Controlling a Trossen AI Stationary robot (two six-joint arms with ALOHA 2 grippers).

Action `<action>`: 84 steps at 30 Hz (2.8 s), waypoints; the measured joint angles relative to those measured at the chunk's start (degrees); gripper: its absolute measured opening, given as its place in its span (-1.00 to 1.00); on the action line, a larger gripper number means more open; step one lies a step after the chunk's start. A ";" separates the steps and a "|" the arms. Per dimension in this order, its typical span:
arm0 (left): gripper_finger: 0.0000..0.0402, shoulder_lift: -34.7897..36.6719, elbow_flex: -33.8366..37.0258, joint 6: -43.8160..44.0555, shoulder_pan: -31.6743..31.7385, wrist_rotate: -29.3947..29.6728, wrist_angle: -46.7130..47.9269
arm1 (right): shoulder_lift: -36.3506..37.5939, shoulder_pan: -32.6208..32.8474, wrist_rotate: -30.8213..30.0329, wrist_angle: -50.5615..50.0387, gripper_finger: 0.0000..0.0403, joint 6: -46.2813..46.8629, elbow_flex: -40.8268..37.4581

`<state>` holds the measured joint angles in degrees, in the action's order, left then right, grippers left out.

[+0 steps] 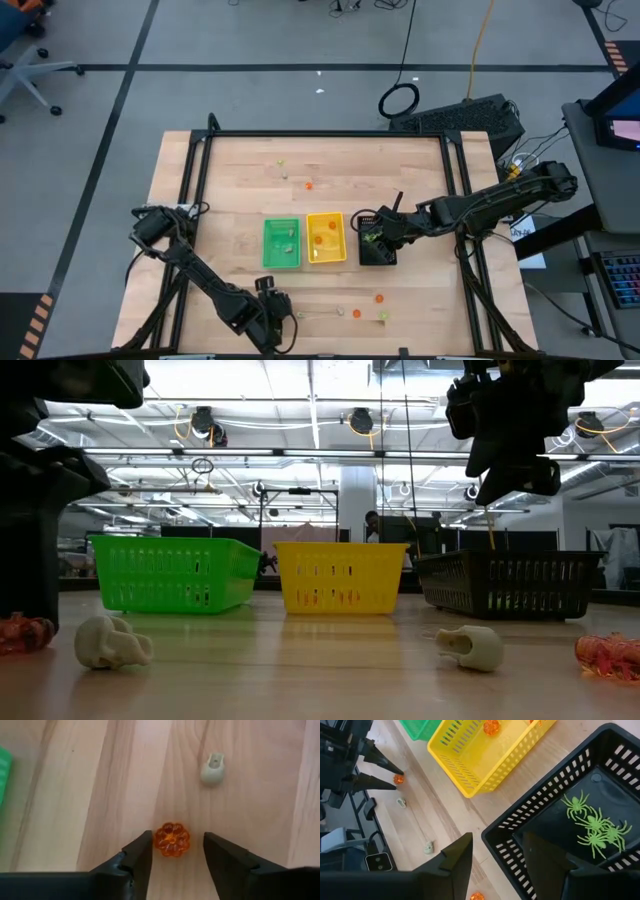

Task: Sort Halloween decoration
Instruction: Put the orange pumpkin toy into the yellow basket

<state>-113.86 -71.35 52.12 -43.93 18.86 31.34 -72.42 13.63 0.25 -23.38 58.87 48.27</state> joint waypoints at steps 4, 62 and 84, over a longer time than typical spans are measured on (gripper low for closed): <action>-0.24 0.10 0.45 -0.35 0.59 -0.38 -0.35 | 0.00 0.00 0.04 0.00 -0.20 -0.08 0.00; -0.59 34.92 -1.58 -25.28 14.76 1.72 -25.66 | 1.18 -0.79 0.97 14.24 -0.20 -4.48 0.00; -0.59 35.29 -1.45 -37.93 17.45 2.45 -33.81 | 4.53 -0.81 1.32 18.88 -0.20 -7.20 0.00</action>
<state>-78.56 -72.79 14.19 -26.48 21.31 -2.47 -67.90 12.82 1.57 -4.50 51.68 48.27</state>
